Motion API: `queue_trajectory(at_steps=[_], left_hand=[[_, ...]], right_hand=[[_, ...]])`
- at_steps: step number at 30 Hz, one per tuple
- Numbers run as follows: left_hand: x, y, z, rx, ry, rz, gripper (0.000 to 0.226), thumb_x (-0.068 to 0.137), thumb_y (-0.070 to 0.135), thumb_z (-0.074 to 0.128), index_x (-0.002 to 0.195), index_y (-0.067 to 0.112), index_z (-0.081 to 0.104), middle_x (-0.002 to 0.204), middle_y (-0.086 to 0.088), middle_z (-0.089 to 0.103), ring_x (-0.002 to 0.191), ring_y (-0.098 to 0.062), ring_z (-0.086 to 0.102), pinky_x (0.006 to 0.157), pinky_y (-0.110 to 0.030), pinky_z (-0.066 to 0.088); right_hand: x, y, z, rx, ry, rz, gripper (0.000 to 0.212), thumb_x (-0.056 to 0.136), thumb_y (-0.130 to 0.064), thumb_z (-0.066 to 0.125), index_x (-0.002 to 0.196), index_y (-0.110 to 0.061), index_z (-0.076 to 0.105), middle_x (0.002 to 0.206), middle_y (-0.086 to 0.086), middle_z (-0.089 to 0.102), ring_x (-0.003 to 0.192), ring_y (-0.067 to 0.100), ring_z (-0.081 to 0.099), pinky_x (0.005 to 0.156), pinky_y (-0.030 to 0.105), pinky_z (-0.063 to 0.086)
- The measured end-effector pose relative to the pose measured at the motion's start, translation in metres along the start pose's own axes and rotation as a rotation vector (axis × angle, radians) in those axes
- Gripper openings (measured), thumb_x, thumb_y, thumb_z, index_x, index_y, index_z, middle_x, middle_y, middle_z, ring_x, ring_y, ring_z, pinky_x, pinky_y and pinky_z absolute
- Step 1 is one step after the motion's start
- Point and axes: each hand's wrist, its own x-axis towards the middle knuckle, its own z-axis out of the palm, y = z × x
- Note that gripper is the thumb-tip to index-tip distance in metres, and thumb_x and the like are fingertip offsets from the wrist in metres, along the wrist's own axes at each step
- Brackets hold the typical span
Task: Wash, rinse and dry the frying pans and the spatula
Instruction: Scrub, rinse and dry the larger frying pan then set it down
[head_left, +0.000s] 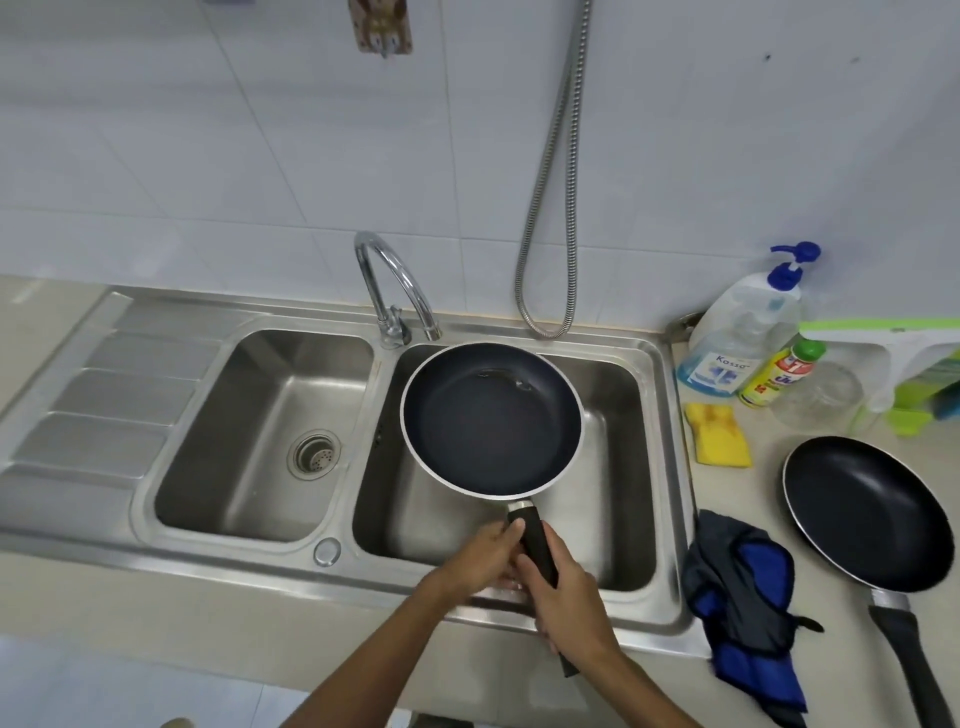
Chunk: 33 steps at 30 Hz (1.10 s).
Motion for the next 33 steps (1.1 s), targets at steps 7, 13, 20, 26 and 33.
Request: queue_trajectory(at_steps=[7, 13, 20, 26, 33], left_hand=[[-0.017, 0.073, -0.149, 1.204, 0.261, -0.157, 0.023, 0.088, 0.015, 0.067, 0.103, -0.002, 0.072, 0.088, -0.013, 0.073, 0.089, -0.03, 0.076, 0.078, -0.037, 0.061], [0.009, 0.132, -0.211, 1.04, 0.841, 0.291, 0.019, 0.101, 0.013, 0.045, 0.114, 0.007, 0.058, 0.108, -0.017, 0.066, 0.1, -0.038, 0.066, 0.079, -0.045, 0.051], [0.063, 0.174, -0.235, 1.375, 0.752, 0.432, 0.049, 0.097, 0.012, 0.052, 0.144, 0.004, 0.042, 0.153, -0.013, 0.041, 0.14, -0.032, 0.042, 0.11, -0.049, 0.041], [0.094, 0.17, -0.25, 1.478, 0.682, 0.395, 0.058, 0.089, 0.01, 0.059, 0.146, 0.005, 0.043, 0.154, -0.012, 0.043, 0.141, -0.029, 0.042, 0.107, -0.047, 0.043], [0.094, 0.165, -0.244, 1.38, 0.727, 0.462, 0.038, 0.091, 0.004, 0.054, 0.129, 0.002, 0.055, 0.133, -0.016, 0.056, 0.127, -0.034, 0.052, 0.099, -0.049, 0.047]], right_hand=[[0.009, 0.009, -0.002, -0.052, 0.005, 0.016, 0.063, 0.098, -0.042, 0.057, 0.15, -0.056, 0.024, 0.099, -0.002, 0.071, 0.08, 0.012, 0.068, 0.074, 0.029, 0.059], [0.017, 0.011, 0.015, -0.013, 0.029, 0.034, 0.063, 0.097, -0.041, 0.058, 0.143, -0.066, 0.023, 0.08, -0.002, 0.07, 0.065, 0.017, 0.069, 0.065, 0.037, 0.06], [0.028, 0.005, 0.019, 0.007, 0.059, 0.059, 0.063, 0.097, -0.039, 0.06, 0.15, -0.054, 0.028, 0.076, 0.001, 0.07, 0.063, 0.012, 0.068, 0.059, 0.023, 0.054], [0.037, 0.006, 0.021, -0.021, 0.089, 0.06, 0.062, 0.097, -0.046, 0.057, 0.148, -0.06, 0.025, 0.08, 0.001, 0.069, 0.065, 0.014, 0.068, 0.064, 0.029, 0.058], [0.046, 0.001, 0.02, -0.022, 0.123, 0.069, 0.062, 0.098, -0.043, 0.058, 0.15, -0.055, 0.027, 0.067, 0.007, 0.062, 0.049, 0.014, 0.058, 0.049, 0.027, 0.051]])
